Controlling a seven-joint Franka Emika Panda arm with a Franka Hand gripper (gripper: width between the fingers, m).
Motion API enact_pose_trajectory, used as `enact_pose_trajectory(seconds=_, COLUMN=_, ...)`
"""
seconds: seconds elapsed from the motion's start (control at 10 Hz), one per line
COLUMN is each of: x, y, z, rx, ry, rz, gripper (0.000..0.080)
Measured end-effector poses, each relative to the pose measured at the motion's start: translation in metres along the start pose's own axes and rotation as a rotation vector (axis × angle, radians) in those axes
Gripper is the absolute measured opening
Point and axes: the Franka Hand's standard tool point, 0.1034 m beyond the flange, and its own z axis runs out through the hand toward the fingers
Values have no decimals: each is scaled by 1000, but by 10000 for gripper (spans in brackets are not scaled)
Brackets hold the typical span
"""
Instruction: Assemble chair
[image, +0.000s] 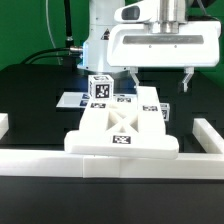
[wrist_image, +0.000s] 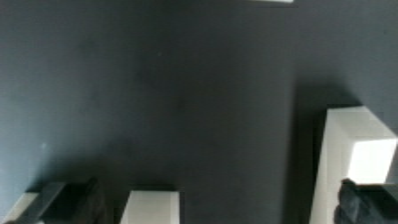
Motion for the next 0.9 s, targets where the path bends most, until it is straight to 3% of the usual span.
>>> enact_pose_trajectory(seconds=0.2, x=0, y=0, z=1, rx=0, ry=-4, rz=0, gripper=649)
enact_pose_trajectory(seconds=0.3, x=-8, y=-2, z=3, rx=10, ry=-109, rz=7, gripper=649)
enact_pose_trajectory(seconds=0.4, x=-4, y=-3, z=2, rx=16, ry=-144, rz=12, gripper=649)
enact_pose_trajectory(seconds=0.7, x=-37, y=-9, z=18, rx=10, ry=-321, rz=28, gripper=649)
enact_pose_trajectory(seconds=0.9, x=-41, y=-9, z=27, rx=1, ry=-355, rz=34, gripper=649)
